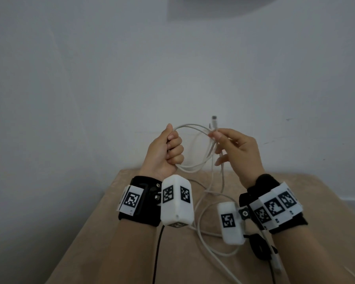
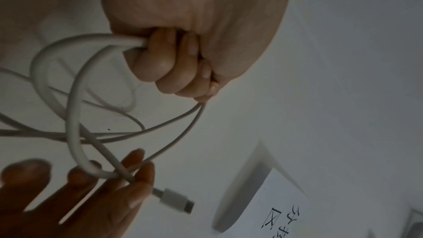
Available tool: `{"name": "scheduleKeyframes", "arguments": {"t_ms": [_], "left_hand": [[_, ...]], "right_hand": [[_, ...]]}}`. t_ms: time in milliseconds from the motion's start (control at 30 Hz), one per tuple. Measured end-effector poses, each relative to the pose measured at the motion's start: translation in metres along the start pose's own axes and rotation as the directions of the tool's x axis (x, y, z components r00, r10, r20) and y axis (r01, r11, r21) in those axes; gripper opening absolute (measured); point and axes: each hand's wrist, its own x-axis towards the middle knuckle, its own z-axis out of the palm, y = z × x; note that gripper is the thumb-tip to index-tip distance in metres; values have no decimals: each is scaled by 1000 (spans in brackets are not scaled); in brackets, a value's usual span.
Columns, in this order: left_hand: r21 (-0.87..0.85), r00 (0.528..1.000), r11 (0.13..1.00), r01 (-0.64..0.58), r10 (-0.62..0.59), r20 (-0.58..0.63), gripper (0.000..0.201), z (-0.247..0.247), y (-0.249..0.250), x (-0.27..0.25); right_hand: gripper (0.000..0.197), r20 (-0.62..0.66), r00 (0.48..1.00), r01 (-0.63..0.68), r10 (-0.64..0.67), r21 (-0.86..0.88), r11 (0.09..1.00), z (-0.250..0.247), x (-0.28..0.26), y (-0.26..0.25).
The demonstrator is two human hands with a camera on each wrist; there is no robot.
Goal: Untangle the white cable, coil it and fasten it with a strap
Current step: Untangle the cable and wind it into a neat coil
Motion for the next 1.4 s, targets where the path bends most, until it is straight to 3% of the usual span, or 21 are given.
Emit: {"name": "scheduleKeyframes", "arguments": {"t_ms": [100, 200, 300, 400, 567, 700, 833, 1000, 1100, 1267, 1300, 1400], "left_hand": [[-10, 1000, 1000, 3, -3, -13, 45, -2, 0, 0], [-76, 1000, 997, 21, -21, 0, 47, -3, 0, 1], [7, 1000, 1000, 1, -1, 13, 45, 0, -1, 0], [62, 999, 998, -10, 8, 36, 45, 3, -3, -2], [110, 998, 993, -31, 24, 65, 46, 4, -3, -3], [83, 997, 996, -26, 20, 75, 48, 5, -2, -4], [95, 997, 995, -26, 19, 81, 49, 4, -2, -4], [104, 995, 994, -25, 15, 94, 48, 4, -2, -4], [97, 997, 995, -22, 14, 80, 47, 3, -1, -4], [171, 997, 985, -35, 22, 73, 45, 5, -2, -5], [185, 997, 982, -35, 21, 79, 44, 6, -3, -4], [225, 996, 974, -28, 8, 89, 44, 9, -7, -4]], "right_hand": [[22, -206, 972, -68, 114, 219, 973, -9, 5, 2], [21, -244, 956, -62, 161, 369, 927, -15, 8, 1], [21, -202, 975, -66, 88, 117, 991, -14, 7, 5], [22, -127, 990, -80, 59, -175, 981, -15, 7, 8], [26, -17, 995, -97, 96, -270, 958, -16, 4, 0], [23, -8, 998, 50, -57, -377, 925, -14, 1, 1], [17, 5, 981, 166, -194, -538, 826, -13, 0, 5], [12, -4, 974, 187, -226, -546, 817, -13, 2, 3], [12, 15, 991, 125, -130, -406, 905, -10, -1, -1], [13, 124, 990, -29, 65, -269, 963, -6, 0, 1], [9, 144, 985, -53, 97, -285, 957, -4, 0, 2], [25, 97, 992, -32, 81, -430, 902, 6, -4, 9]]}}
